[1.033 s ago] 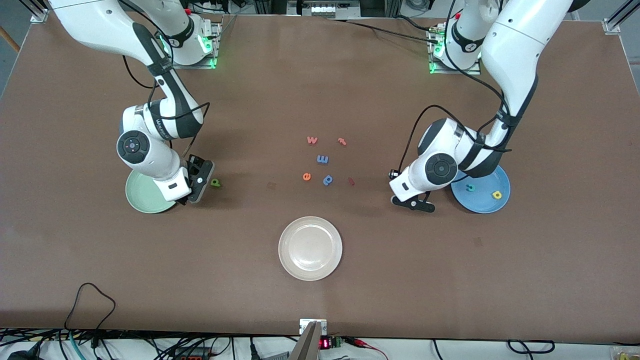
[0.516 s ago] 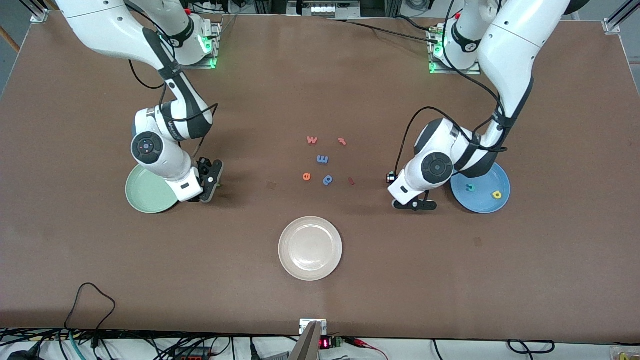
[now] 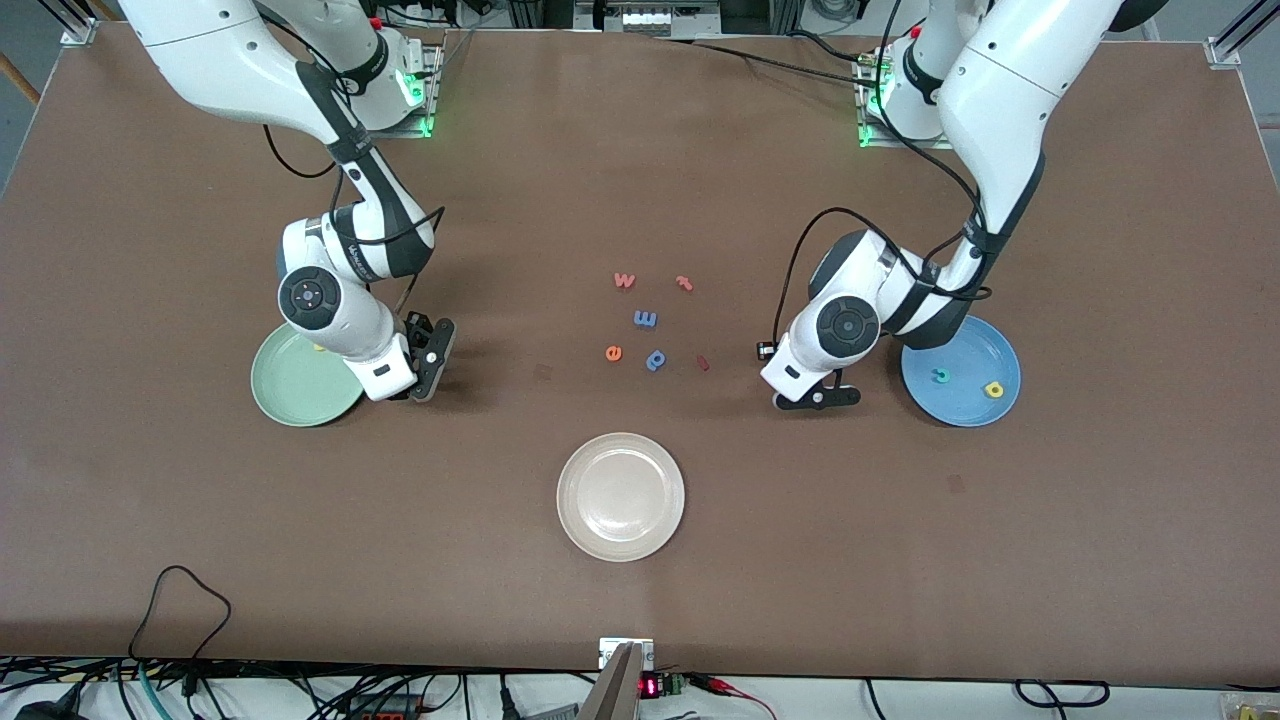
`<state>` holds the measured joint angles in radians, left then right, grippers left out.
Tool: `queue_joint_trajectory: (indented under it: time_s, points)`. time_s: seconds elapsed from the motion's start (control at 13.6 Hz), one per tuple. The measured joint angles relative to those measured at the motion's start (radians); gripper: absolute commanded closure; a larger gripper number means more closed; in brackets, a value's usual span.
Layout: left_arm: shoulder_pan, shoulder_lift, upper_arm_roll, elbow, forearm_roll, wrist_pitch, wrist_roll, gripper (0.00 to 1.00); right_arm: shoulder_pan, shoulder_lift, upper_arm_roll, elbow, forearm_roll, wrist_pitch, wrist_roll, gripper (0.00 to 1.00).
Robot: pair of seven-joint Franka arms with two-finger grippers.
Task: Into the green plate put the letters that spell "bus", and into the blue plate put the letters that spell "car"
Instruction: 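Grasp cyan letter with the left gripper while the right gripper grasps green d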
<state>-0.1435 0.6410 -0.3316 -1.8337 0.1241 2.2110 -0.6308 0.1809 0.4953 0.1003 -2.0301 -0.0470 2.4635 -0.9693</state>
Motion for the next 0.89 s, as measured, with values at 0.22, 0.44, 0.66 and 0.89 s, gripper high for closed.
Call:
queue_joint_trajectory:
  time_s: [0.22,0.44,0.66,0.89]
  points:
    - [0.0,0.001,0.0,-0.028,0.0,0.044,-0.005,0.62,0.003,0.012,0.0,-0.011,0.0,0.02,0.001,0.42]
    - [0.0,0.001,0.0,-0.031,0.0,0.05,-0.008,0.7,0.011,0.016,0.0,-0.023,0.0,0.03,0.006,0.41]
    - [0.0,0.001,-0.001,-0.031,0.0,0.054,-0.008,0.87,0.012,0.017,0.0,-0.037,0.0,0.046,0.006,0.41]
    - [-0.001,0.001,-0.001,-0.031,0.0,0.055,-0.009,0.98,0.012,0.017,0.0,-0.038,0.0,0.049,0.006,0.53]
